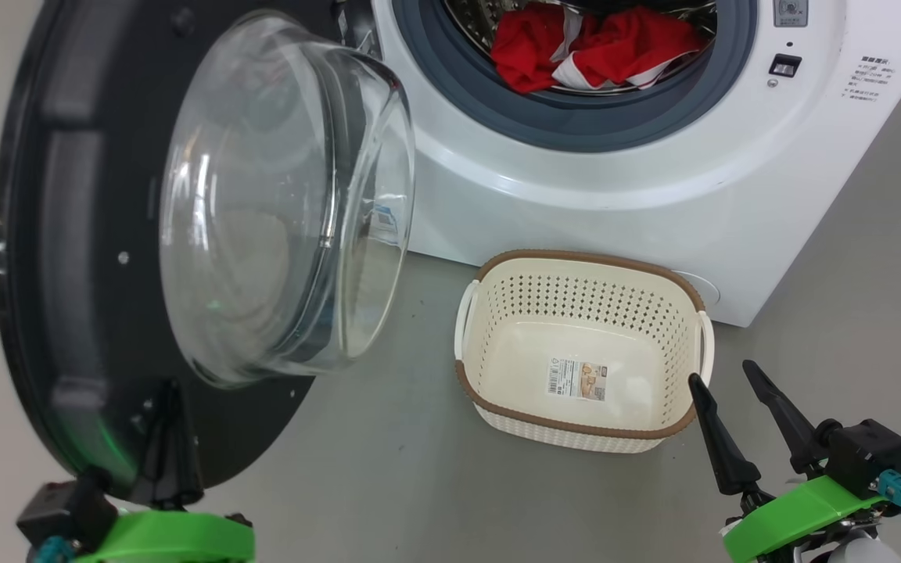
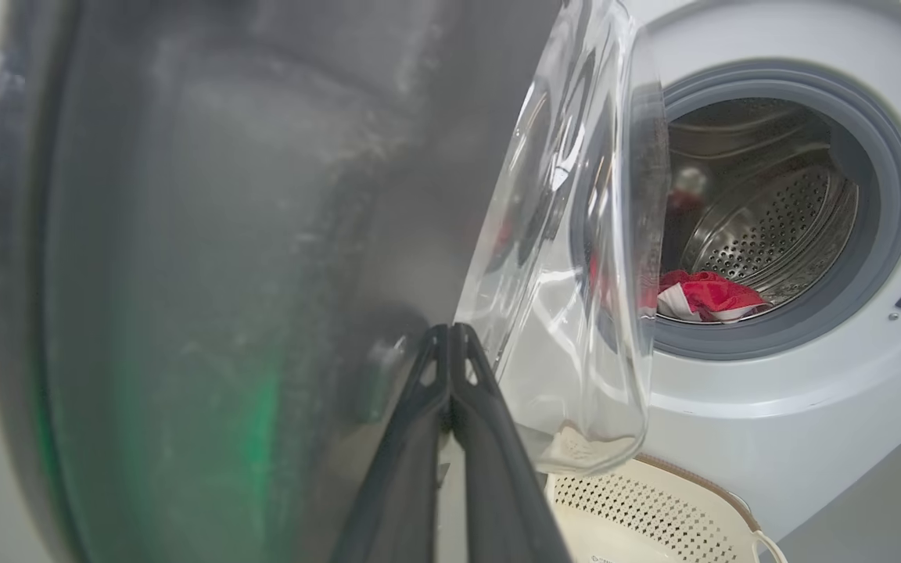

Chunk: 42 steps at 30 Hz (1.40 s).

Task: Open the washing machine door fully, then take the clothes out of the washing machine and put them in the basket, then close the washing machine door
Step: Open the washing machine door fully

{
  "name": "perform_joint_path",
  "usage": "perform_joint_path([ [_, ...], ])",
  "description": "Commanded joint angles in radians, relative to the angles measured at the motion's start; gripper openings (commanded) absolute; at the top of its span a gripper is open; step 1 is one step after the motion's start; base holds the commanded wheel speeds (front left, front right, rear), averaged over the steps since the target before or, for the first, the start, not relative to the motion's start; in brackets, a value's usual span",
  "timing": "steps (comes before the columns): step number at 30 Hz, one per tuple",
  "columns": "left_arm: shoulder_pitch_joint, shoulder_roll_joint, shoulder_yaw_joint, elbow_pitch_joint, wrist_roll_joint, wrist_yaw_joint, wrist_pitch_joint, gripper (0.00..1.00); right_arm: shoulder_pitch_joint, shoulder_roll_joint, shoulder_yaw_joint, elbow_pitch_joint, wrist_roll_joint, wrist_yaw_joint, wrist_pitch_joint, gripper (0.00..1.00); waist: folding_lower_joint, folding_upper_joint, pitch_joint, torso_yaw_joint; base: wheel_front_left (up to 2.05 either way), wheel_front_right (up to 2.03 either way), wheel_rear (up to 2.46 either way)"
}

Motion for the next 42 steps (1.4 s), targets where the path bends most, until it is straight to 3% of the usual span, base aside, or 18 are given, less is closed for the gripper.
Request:
perform_joint_path([
  [1,-0.049,0.020,0.069,-0.009,0.012,-0.001,-0.009,0.00,-0.028,-0.004,0.024,-0.026,-0.002,0.000,-0.009,1.00,0.0000,-0.0001,0.002,-0.002,0.00,0.00,0.00],
  [14,-0.135,0.020,0.224,0.041,0.043,-0.013,-0.009,0.00,-0.035,-0.008,0.021,-0.029,-0.001,0.000,-0.009,1.00,0.0000,-0.0001,0.022,-0.015,0.00,0.00,0.00],
  [42,-0.322,0.024,0.503,0.185,0.151,-0.103,-0.009,0.00,-0.060,-0.022,0.016,-0.037,-0.004,0.000,-0.009,1.00,0.0000,-0.0001,0.072,-0.035,0.00,0.00,0.00],
])
